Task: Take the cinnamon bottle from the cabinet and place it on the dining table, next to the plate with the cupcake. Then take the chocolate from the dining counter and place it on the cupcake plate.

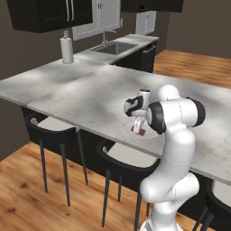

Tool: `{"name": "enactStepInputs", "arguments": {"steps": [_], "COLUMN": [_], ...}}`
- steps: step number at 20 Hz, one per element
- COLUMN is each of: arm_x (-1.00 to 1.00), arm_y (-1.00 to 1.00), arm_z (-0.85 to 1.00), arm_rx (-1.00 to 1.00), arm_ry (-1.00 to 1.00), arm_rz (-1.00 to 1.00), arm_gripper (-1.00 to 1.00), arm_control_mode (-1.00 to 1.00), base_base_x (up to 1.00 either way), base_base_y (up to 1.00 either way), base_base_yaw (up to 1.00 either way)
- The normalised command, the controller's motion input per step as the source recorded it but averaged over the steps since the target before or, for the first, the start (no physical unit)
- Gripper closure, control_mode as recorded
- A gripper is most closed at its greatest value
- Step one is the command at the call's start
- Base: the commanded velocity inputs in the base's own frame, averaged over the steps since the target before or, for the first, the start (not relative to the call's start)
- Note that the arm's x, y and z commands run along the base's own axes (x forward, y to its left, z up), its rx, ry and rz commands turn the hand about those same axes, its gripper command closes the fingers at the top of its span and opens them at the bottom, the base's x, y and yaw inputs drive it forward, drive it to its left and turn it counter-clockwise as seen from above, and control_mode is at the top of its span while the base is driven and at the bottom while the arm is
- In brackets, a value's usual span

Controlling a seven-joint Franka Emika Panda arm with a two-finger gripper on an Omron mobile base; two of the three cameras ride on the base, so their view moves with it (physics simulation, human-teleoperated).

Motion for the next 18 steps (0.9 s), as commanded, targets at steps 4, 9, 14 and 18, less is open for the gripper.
{"name": "enactStepInputs", "arguments": {"steps": [4, 9, 14, 18], "arm_x": [-0.15, -0.01, 0.00, -0.01], "arm_y": [-0.22, -0.19, -0.15, -0.06], "arm_z": [-0.08, 0.00, 0.06, 0.16], "arm_rx": [0.00, 0.00, 0.00, 0.00], "arm_ry": [0.00, 0.00, 0.00, 0.00], "arm_rz": [0.12, 0.04, 0.02, 0.00], "arm_gripper": [1.00, -1.00, -1.00, -1.00], "arm_control_mode": [-1.00, -1.00, -1.00, -1.00], "base_base_x": [0.00, 0.00, 0.00, 0.00], "base_base_y": [0.00, 0.00, 0.00, 0.00], "base_base_yaw": [0.00, 0.00, 0.00, 0.00]}}
